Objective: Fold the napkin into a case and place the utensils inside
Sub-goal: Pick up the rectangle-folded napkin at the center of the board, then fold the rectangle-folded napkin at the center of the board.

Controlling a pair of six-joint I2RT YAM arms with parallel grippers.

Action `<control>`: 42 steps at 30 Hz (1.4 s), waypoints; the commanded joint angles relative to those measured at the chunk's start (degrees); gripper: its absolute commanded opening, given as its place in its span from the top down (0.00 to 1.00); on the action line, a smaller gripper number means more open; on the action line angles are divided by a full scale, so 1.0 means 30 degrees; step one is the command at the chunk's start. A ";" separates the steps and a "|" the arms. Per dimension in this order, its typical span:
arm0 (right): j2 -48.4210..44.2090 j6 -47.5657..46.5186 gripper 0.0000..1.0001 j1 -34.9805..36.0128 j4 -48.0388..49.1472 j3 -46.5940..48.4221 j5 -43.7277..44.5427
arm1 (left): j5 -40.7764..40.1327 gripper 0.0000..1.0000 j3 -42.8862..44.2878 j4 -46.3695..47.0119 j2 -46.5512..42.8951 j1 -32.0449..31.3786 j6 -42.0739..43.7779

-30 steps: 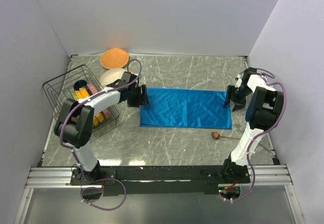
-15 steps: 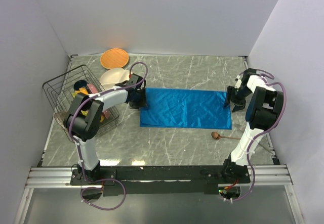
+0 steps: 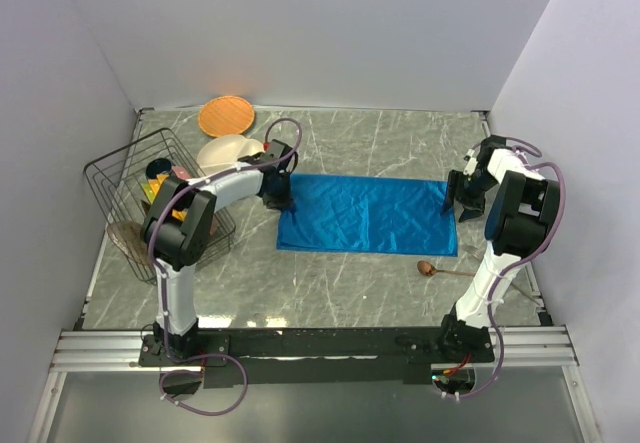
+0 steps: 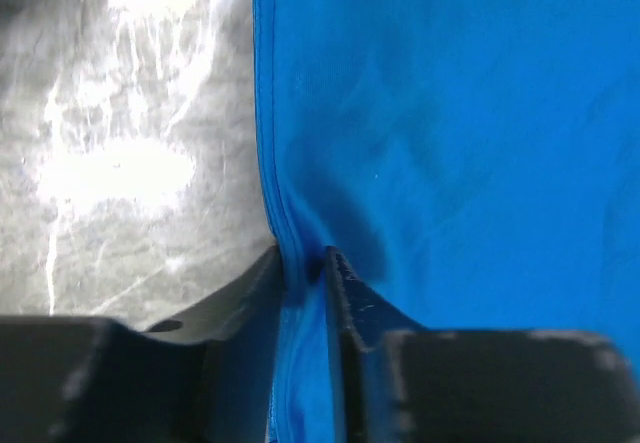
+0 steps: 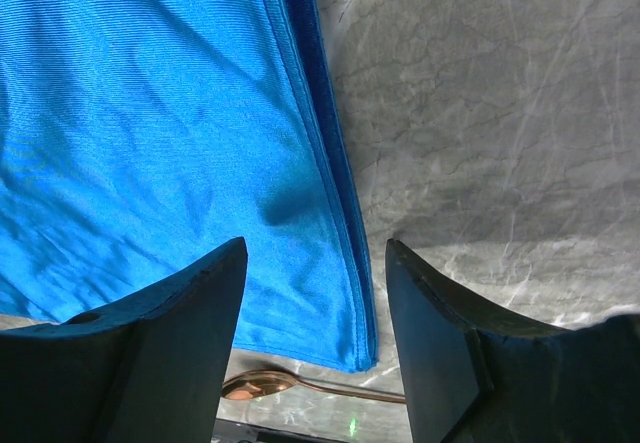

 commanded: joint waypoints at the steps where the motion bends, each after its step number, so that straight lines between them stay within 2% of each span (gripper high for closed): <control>1: 0.0278 0.0050 0.34 -0.0202 -0.0061 0.0666 0.0286 | 0.0291 0.84 0.0711 -0.0257 0.1763 -0.0274 0.0071; 4: 0.0336 -0.0008 0.34 -0.0231 -0.0207 0.1017 0.0315 | -0.0293 0.99 0.1385 -0.0491 0.1911 -0.0041 0.0510; 11: 0.0279 -0.0243 0.34 -0.0319 -0.0383 0.1077 0.0052 | -0.0911 0.99 0.2703 -0.0756 0.0975 0.1513 0.2353; 16: 0.0161 -0.0126 0.34 -0.0466 -0.0412 0.0901 -0.0327 | 0.1574 0.99 0.3143 -0.0346 0.0036 0.1397 0.3324; 25: 0.0044 0.0255 0.33 -0.0729 -0.0764 0.0843 -0.1442 | 0.4243 0.99 0.5136 -0.0317 0.0767 -0.0360 0.2182; 42: -0.0044 0.0255 0.35 -0.0876 -0.1438 0.0872 -0.3082 | 0.6353 0.99 0.8240 0.1528 0.4194 -0.3698 -0.1099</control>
